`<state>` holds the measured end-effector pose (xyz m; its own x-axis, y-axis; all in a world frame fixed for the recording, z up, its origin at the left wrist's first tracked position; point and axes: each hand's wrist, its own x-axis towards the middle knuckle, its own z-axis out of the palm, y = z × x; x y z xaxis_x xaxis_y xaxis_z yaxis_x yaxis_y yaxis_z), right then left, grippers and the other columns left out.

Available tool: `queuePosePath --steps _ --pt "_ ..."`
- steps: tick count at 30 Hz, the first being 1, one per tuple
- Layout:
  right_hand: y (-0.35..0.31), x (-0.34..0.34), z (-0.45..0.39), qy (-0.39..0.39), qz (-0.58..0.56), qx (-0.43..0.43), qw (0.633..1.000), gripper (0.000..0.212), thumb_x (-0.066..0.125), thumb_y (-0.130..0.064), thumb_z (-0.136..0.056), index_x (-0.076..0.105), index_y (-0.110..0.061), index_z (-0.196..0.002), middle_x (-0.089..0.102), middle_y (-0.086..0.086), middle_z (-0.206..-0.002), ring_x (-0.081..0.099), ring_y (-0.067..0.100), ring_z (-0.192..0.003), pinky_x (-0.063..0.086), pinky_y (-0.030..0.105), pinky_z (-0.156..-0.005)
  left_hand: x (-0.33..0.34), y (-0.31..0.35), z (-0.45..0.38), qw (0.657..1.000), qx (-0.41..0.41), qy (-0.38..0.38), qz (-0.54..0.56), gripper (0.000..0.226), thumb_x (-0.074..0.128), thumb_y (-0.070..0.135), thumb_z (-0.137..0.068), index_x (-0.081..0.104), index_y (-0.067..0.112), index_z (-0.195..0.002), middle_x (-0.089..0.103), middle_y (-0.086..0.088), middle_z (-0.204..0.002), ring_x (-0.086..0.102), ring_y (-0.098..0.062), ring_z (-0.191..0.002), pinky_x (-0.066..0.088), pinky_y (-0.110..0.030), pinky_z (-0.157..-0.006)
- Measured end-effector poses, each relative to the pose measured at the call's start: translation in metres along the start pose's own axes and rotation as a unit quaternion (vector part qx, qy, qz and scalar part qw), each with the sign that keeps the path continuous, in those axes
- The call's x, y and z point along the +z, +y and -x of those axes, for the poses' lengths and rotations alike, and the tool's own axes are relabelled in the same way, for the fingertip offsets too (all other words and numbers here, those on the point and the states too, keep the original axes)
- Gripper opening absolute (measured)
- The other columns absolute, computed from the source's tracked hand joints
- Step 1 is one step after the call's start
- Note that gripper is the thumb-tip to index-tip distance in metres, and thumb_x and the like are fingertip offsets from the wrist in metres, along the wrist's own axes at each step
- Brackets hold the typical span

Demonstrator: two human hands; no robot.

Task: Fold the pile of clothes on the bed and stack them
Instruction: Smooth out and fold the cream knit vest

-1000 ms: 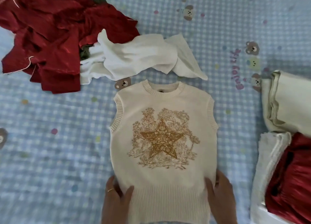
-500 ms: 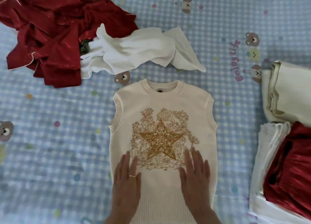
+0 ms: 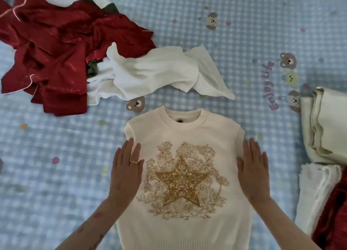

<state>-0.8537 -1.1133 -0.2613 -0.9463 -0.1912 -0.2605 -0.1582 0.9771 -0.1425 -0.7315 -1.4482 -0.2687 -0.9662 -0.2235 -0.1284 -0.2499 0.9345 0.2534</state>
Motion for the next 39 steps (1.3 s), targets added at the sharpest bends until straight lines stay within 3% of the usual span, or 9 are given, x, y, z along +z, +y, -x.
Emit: queuePosePath --steps 5,8,17,25,28,29,33,36,39 --pt "-0.033 -0.013 -0.096 -0.053 -0.055 -0.015 0.997 0.060 0.053 -0.022 -0.094 0.027 -0.006 -0.146 0.035 0.015 -0.147 0.033 0.031 -0.136 0.025 0.042 -0.113 -0.013 0.023 -0.131 0.997 -0.044 -0.058 0.024 0.067 0.055 0.025 -0.092 0.023 0.010 -0.148 0.028 -0.014 -0.152 0.021 -0.031 -0.143 0.017 -0.043 -0.118" --pt "-0.033 -0.028 -0.114 -0.052 -0.077 -0.040 0.995 0.030 0.056 -0.020 -0.092 0.055 -0.007 -0.118 0.054 0.009 -0.113 0.054 0.030 -0.105 0.041 0.037 -0.084 -0.022 0.024 -0.149 0.993 -0.039 -0.094 0.060 0.045 0.057 0.021 -0.089 0.048 0.013 -0.132 0.050 -0.009 -0.127 0.050 -0.028 -0.117 0.040 -0.037 -0.098" --pt "0.008 -0.101 0.070 -0.060 -0.186 -0.173 0.965 0.014 0.055 -0.018 -0.089 0.066 -0.020 -0.098 0.052 -0.012 -0.098 0.055 0.000 -0.085 0.041 0.010 -0.076 -0.083 0.027 0.062 0.951 0.002 -0.064 0.303 0.023 0.055 0.002 -0.085 0.052 0.022 -0.096 0.047 0.019 -0.091 0.048 0.003 -0.084 0.043 -0.013 -0.072" --pt "0.035 -0.048 0.184 -0.122 -0.023 -0.297 0.947 0.063 0.024 -0.037 -0.102 0.075 -0.019 -0.070 0.066 -0.002 -0.071 0.060 0.010 -0.053 0.044 0.016 -0.048 -0.030 0.029 0.208 0.944 0.095 -0.308 0.065 0.019 0.061 0.058 -0.066 0.065 0.041 -0.060 0.054 0.031 -0.065 0.045 0.014 -0.068 0.035 -0.002 -0.064" --pt "0.021 -0.043 0.194 -0.182 0.015 -0.234 0.955 0.011 0.083 -0.021 -0.064 0.076 -0.020 -0.072 0.071 -0.002 -0.077 0.067 0.012 -0.058 0.050 0.015 -0.050 -0.004 0.024 0.227 0.958 0.165 -0.218 0.087 0.028 0.046 0.032 -0.072 0.071 0.029 -0.060 0.063 0.021 -0.068 0.054 0.001 -0.074 0.040 -0.017 -0.076" --pt "0.010 -0.039 0.193 -0.164 -0.018 -0.198 0.966 0.037 0.089 -0.009 -0.046 0.074 -0.021 -0.078 0.070 -0.004 -0.081 0.067 0.013 -0.064 0.051 0.016 -0.053 -0.004 0.022 0.226 0.968 0.176 -0.161 0.084 0.031 0.043 0.028 -0.074 0.073 0.026 -0.069 0.065 0.014 -0.076 0.054 -0.005 -0.078 0.040 -0.020 -0.079" --pt "-0.093 -0.034 0.143 -0.061 -0.151 -0.157 0.974 0.023 0.063 -0.012 -0.086 0.062 -0.019 -0.108 0.062 -0.005 -0.101 0.058 0.014 -0.091 0.051 0.023 -0.077 -0.006 0.025 0.217 0.966 -0.182 0.013 0.181 0.047 0.053 0.033 -0.078 0.062 0.002 -0.111 0.058 -0.018 -0.110 0.048 -0.030 -0.101 0.036 -0.035 -0.093" --pt "-0.177 -0.005 0.089 -0.161 -0.154 -0.220 0.949 0.039 0.053 -0.023 -0.094 0.050 -0.015 -0.132 0.055 0.002 -0.127 0.047 0.021 -0.118 0.040 0.034 -0.100 -0.008 0.041 0.199 0.814 -0.480 -0.015 0.326 0.060 0.078 0.018 -0.072 0.051 -0.004 -0.120 0.054 -0.021 -0.111 0.053 -0.035 -0.100 0.043 -0.041 -0.088" --pt "-0.226 0.028 0.062 -0.306 -0.071 -0.269 0.910 0.040 0.053 -0.035 -0.091 0.050 -0.018 -0.127 0.052 0.004 -0.127 0.042 0.024 -0.119 0.029 0.036 -0.102 -0.006 0.042 0.197 0.722 -0.556 -0.077 0.405 0.066 0.086 0.003 -0.059 0.047 -0.001 -0.112 0.051 -0.011 -0.099 0.054 -0.025 -0.090 0.036 -0.026 -0.072"
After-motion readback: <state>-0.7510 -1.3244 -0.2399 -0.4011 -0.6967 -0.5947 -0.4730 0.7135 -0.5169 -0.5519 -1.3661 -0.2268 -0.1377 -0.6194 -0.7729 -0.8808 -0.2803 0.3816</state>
